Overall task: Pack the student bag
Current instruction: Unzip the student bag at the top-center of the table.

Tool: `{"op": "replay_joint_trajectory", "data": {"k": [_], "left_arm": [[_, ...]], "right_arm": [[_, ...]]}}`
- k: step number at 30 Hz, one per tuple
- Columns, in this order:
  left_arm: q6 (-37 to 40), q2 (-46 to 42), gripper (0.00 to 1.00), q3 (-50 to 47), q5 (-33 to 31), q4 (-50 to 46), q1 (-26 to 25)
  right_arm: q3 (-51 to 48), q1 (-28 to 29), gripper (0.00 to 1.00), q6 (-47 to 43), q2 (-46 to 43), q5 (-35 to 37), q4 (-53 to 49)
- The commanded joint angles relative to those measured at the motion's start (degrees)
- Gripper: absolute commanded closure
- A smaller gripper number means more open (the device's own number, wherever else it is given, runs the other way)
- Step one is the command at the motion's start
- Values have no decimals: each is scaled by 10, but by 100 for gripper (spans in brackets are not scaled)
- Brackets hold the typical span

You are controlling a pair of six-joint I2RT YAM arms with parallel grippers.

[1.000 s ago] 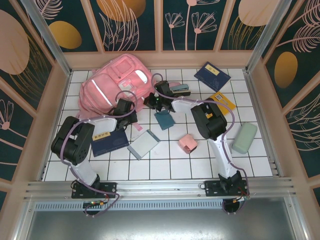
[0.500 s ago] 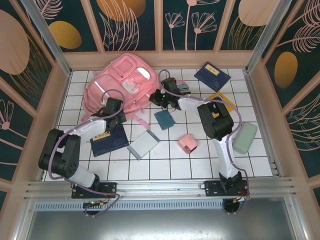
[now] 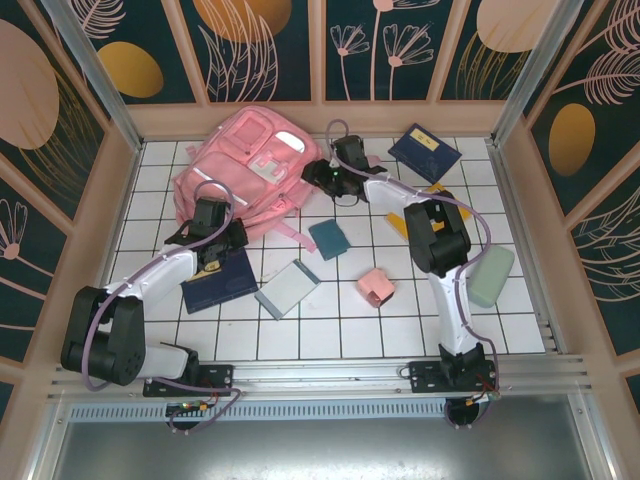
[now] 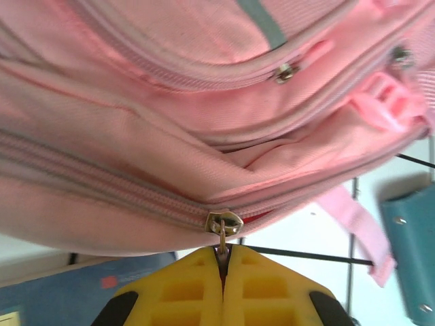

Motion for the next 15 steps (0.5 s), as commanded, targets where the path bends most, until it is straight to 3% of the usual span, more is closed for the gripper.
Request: {"op": "replay_joint_trajectory", "data": {"k": [1, 15], "left_arm": [[0, 5, 100, 14, 77, 36, -4], [-27, 55, 100, 61, 105, 66, -96]], "right_arm": [[-6, 1, 43, -7, -40, 43, -3], [-197, 79, 38, 111, -166, 60, 8]]}}
